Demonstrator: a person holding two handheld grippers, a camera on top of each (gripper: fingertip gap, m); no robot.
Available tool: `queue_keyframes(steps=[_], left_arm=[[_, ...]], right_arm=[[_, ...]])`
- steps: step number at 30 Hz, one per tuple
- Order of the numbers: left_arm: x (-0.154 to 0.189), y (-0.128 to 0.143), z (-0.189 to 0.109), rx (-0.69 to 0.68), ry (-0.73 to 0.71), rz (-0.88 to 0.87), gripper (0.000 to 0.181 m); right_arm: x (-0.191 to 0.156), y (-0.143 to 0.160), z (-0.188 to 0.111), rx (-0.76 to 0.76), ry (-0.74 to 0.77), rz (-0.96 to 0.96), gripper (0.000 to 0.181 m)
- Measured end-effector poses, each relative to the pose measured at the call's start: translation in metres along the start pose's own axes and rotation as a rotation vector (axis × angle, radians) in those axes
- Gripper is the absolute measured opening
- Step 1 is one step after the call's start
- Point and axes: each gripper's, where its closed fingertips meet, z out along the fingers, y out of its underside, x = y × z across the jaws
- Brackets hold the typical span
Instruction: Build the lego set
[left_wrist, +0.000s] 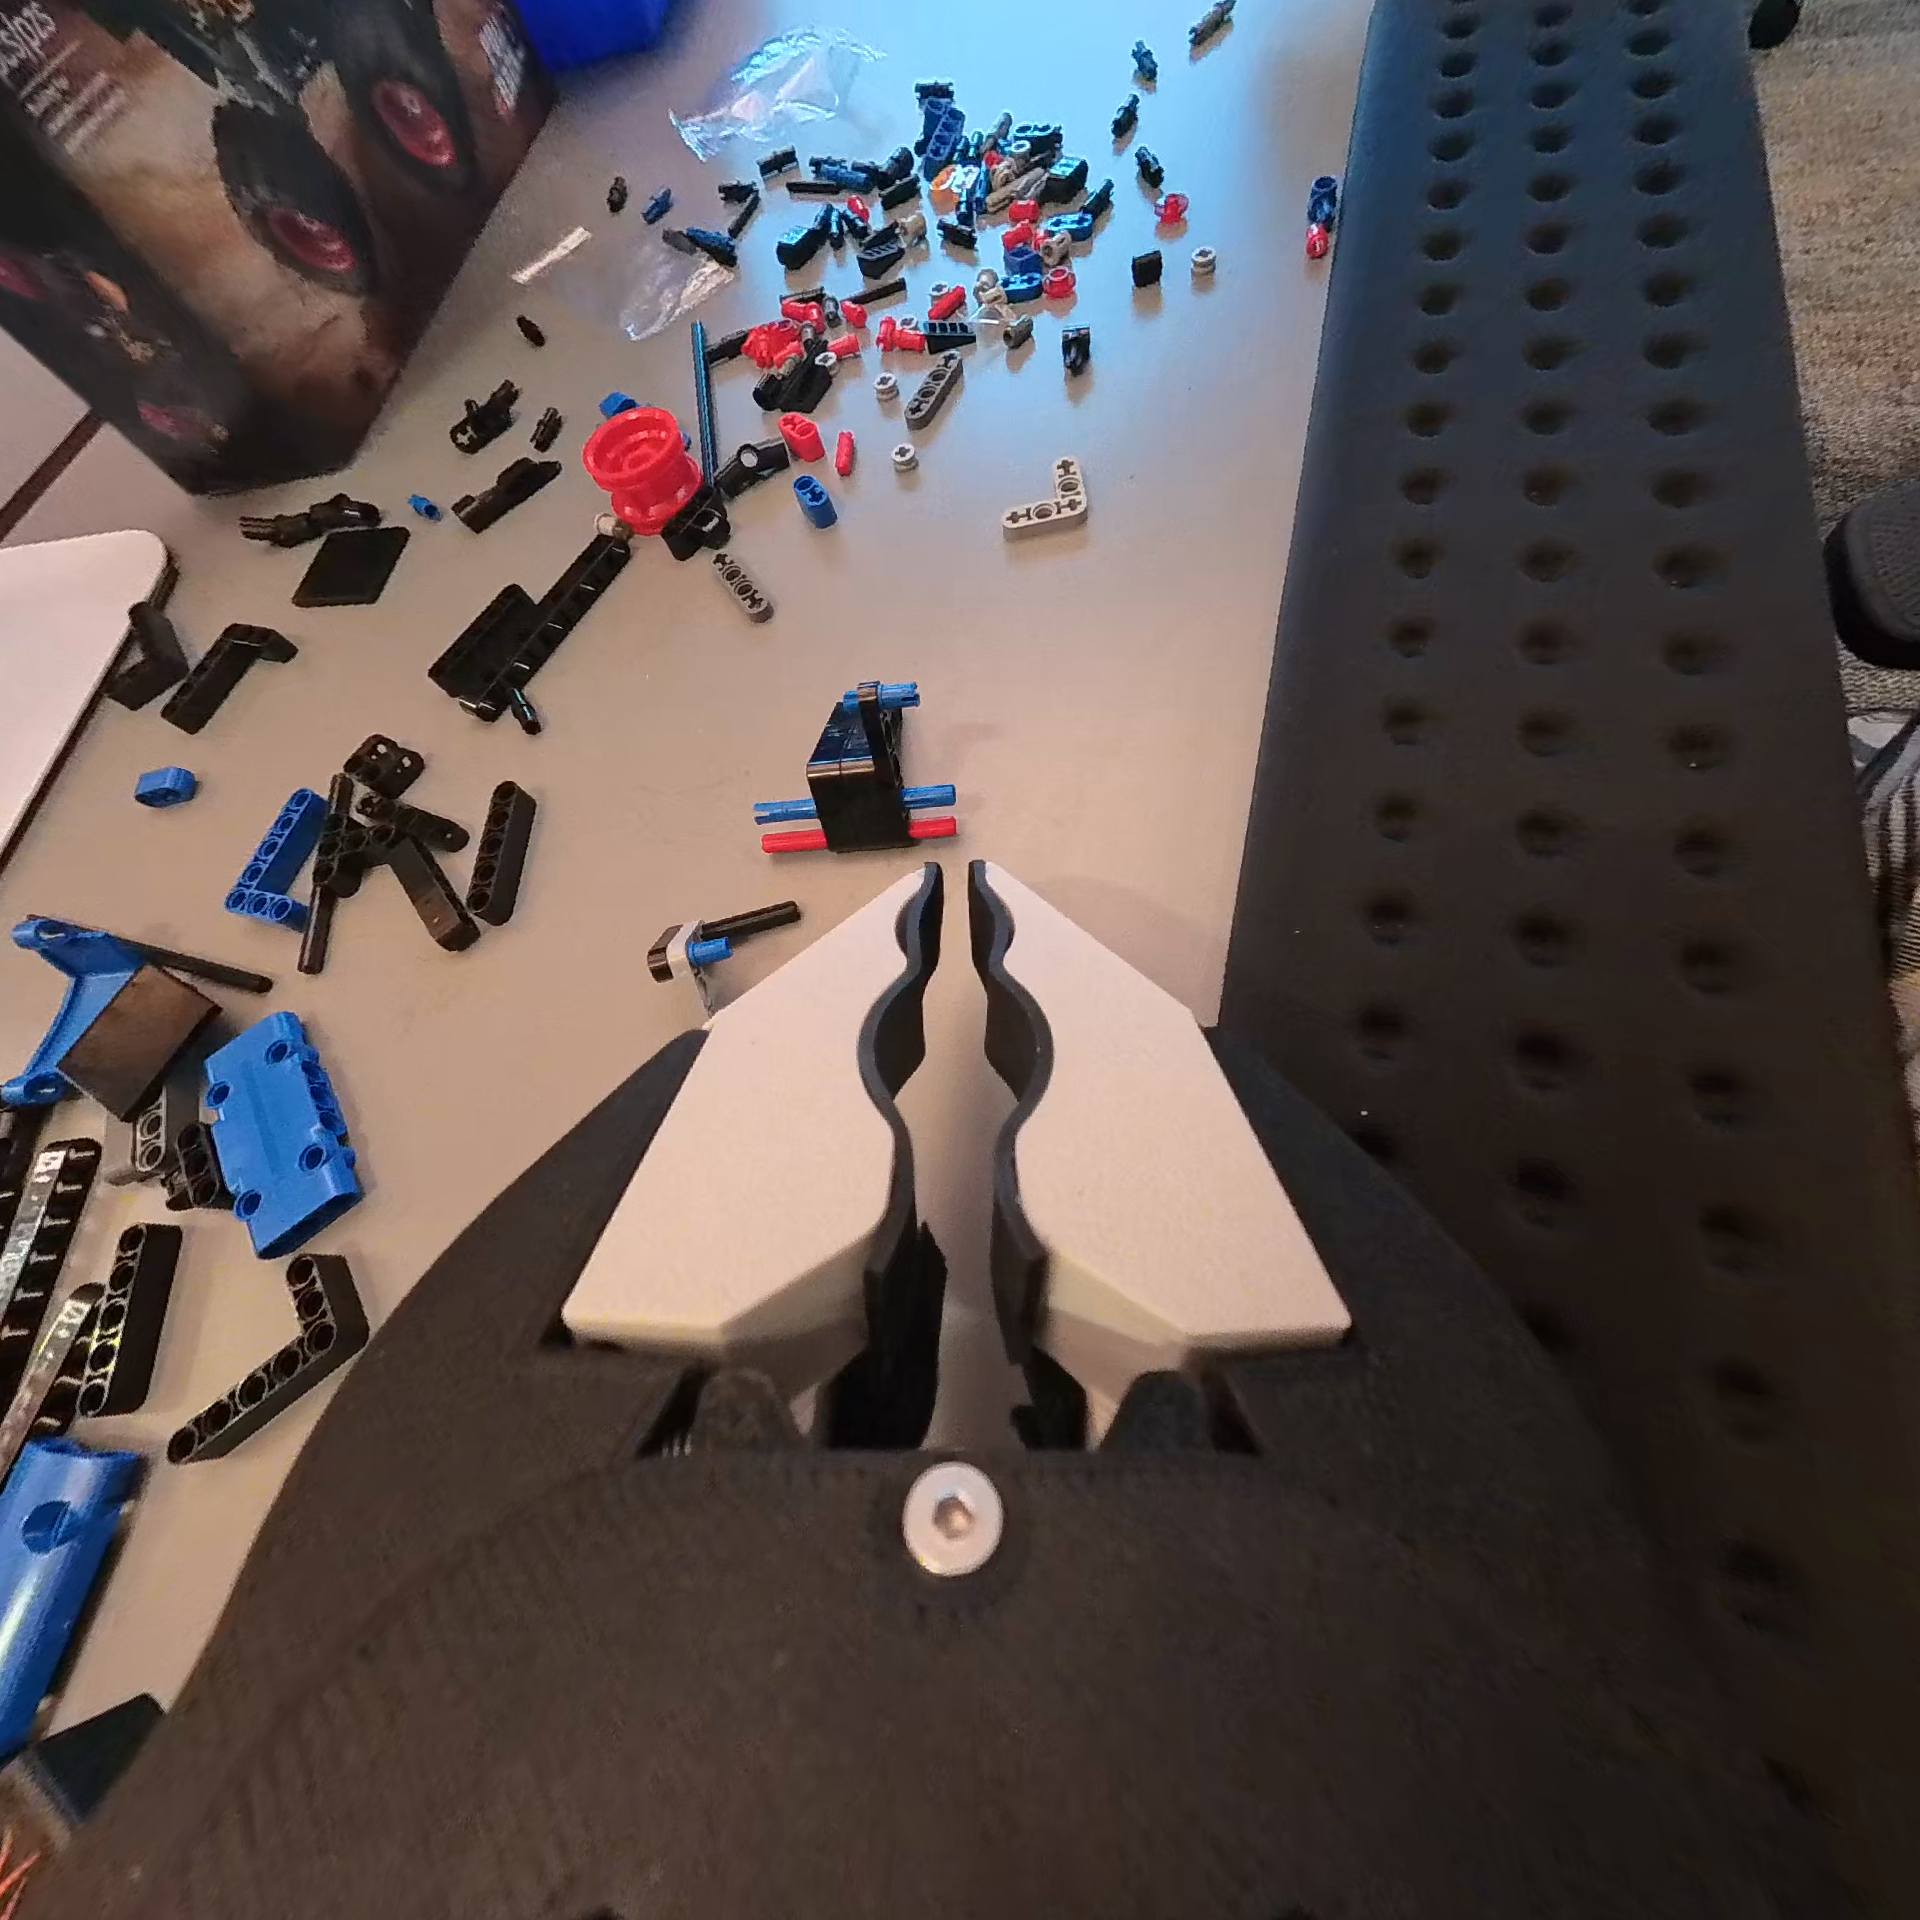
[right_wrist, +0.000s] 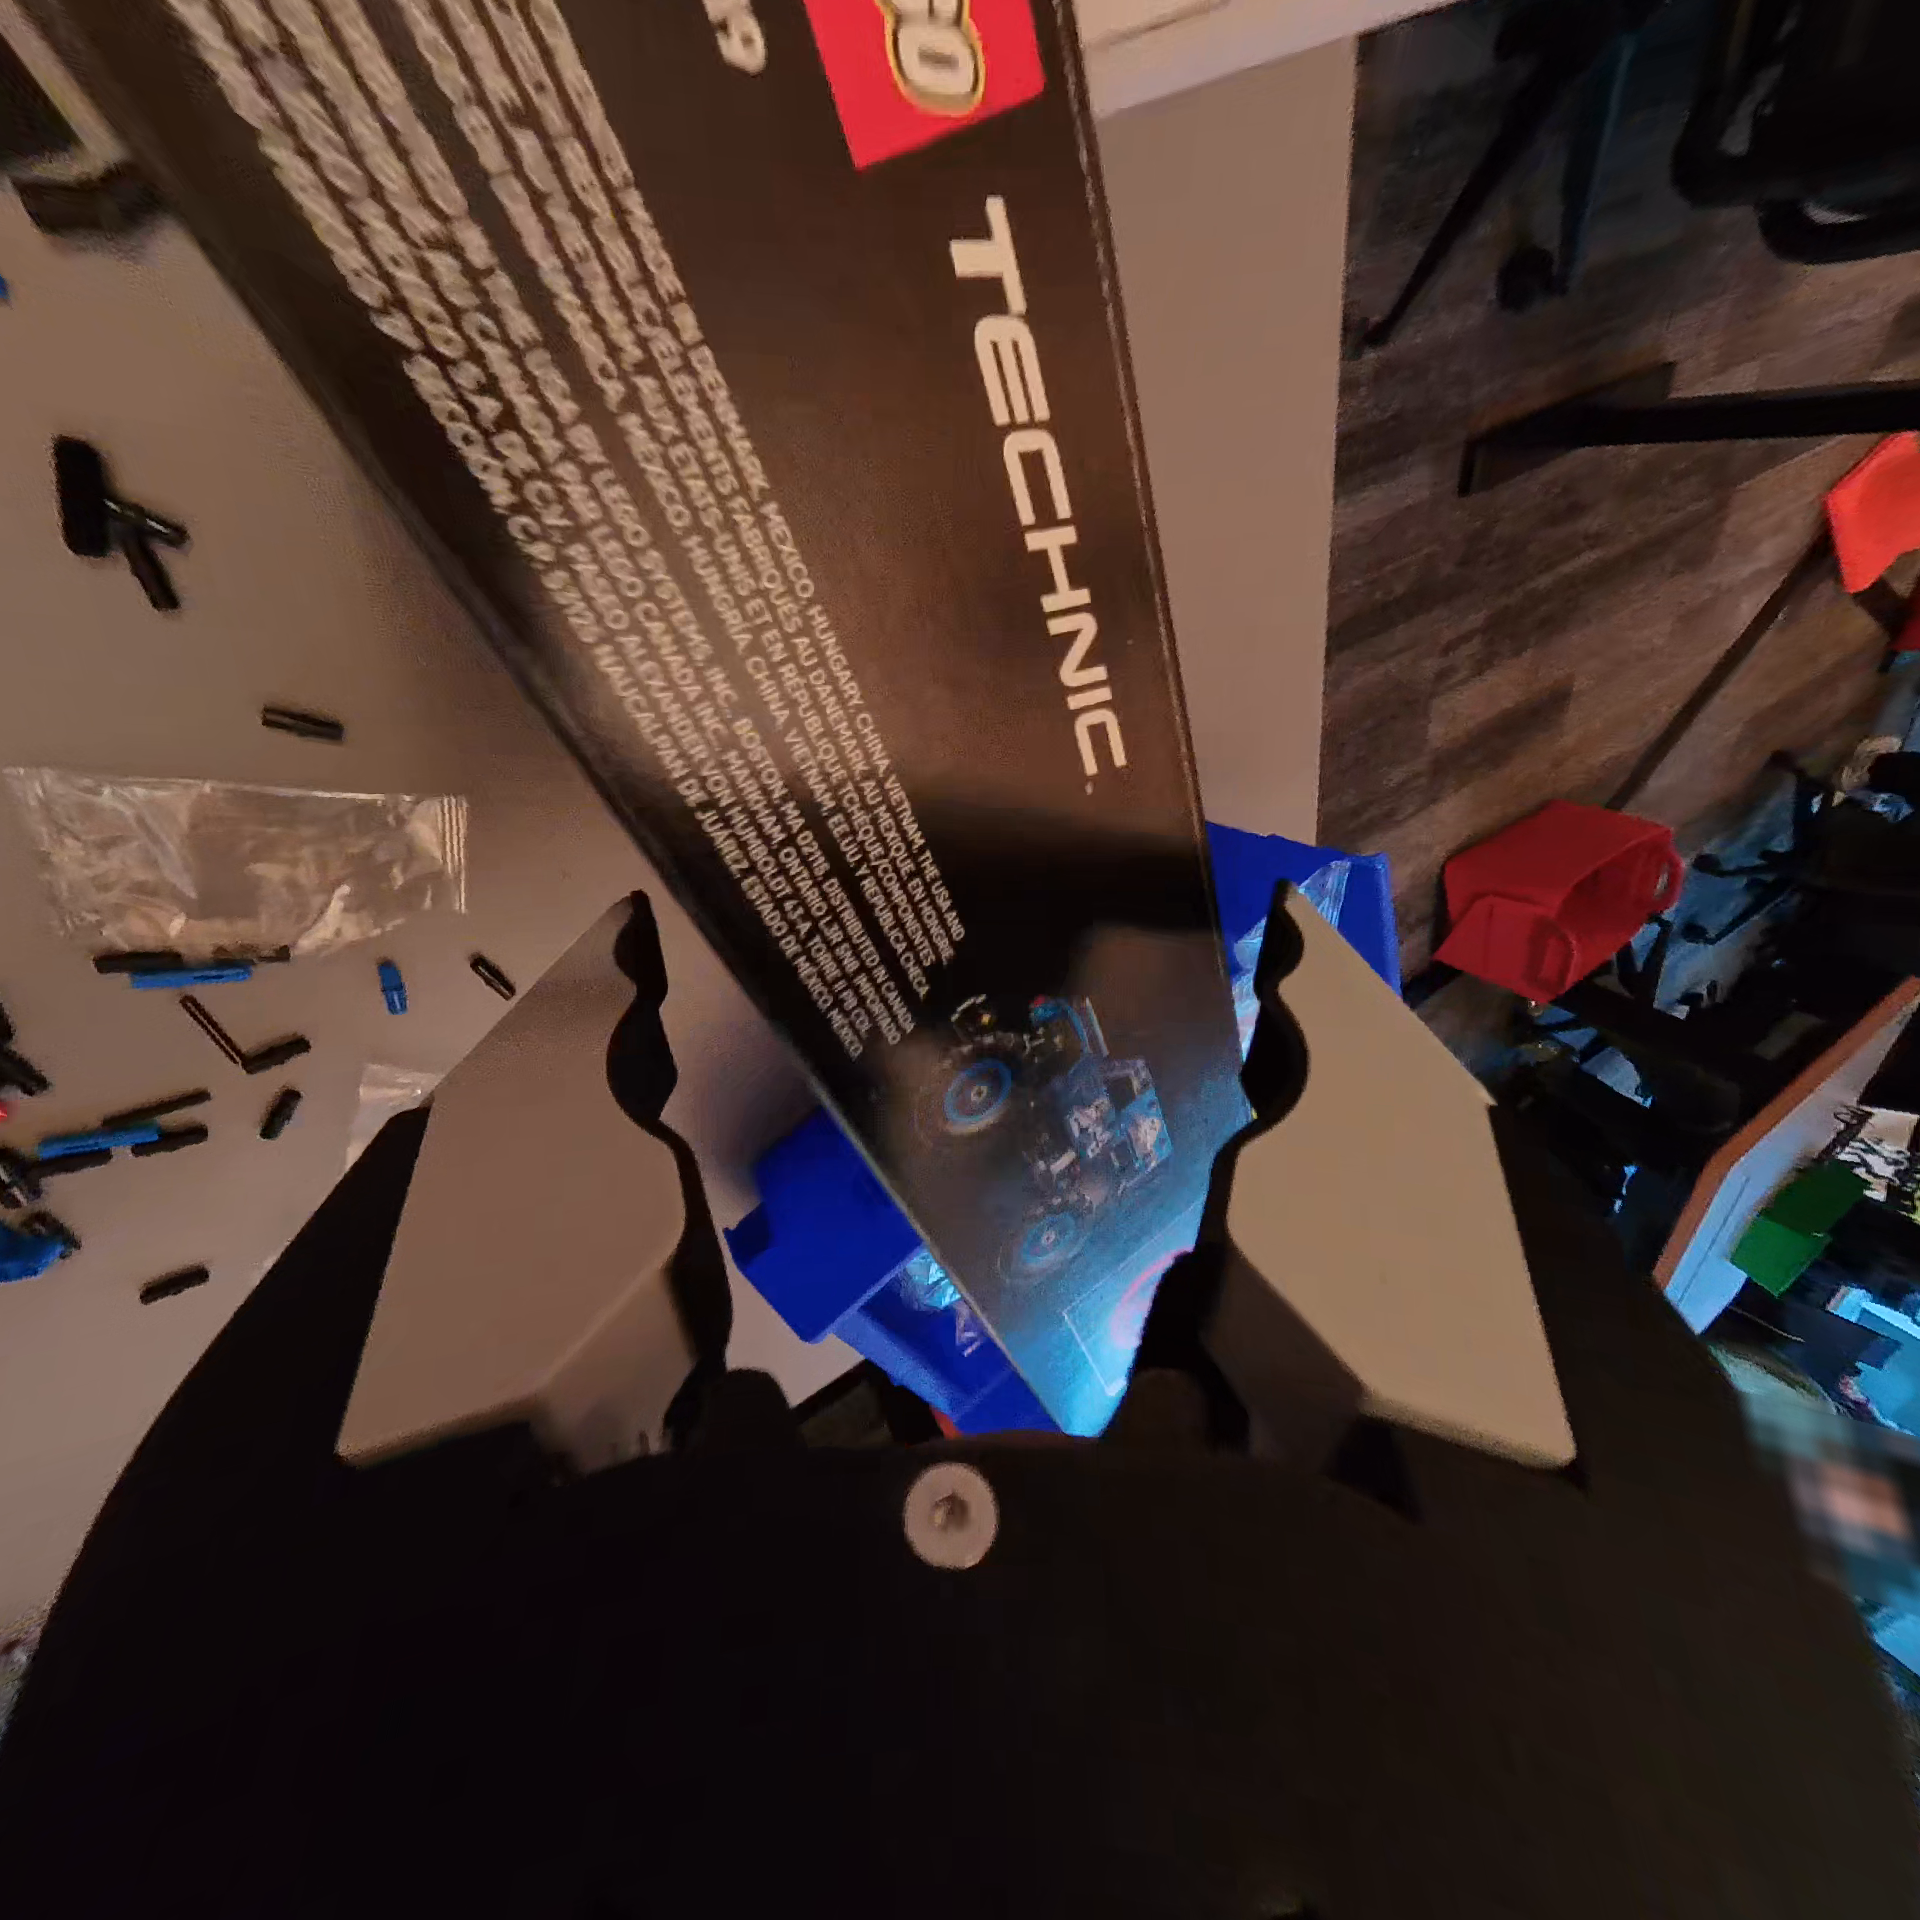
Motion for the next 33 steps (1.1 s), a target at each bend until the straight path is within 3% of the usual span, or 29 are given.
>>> queue_keyframes(steps=[8, 12, 15, 19, 24, 28, 33], left_arm=[[-0.002, 0.0, -0.001, 0.003, -0.012, 0.003, 0.004], [-0.002, 0.0, -0.001, -0.001, -0.018, 0.007, 0.005], [-0.002, 0.0, -0.001, -0.003, -0.02, 0.009, 0.005], [-0.003, 0.0, -0.001, -0.004, -0.025, 0.009, 0.005], [-0.003, 0.001, 0.0, -0.013, -0.03, 0.013, 0.005], [-0.003, 0.003, 0.001, -0.02, -0.026, 0.011, 0.005], [-0.004, 0.004, 0.002, -0.03, -0.026, 0.007, 0.005]], right_arm=[[0.002, 0.002, -0.073, 0.124, 0.185, 0.049, 0.11], [-0.034, 0.005, -0.115, 0.241, 0.209, 0.064, 0.098], [-0.074, 0.016, -0.123, 0.273, 0.169, 0.072, 0.086], [-0.12, 0.037, -0.105, 0.296, 0.069, 0.156, 0.07], [-0.167, 0.074, -0.055, 0.269, -0.128, 0.303, 0.064], [-0.196, 0.112, -0.006, 0.176, -0.259, 0.428, 0.064], [-0.209, 0.133, 0.027, 0.173, -0.339, 0.536, 0.052]])
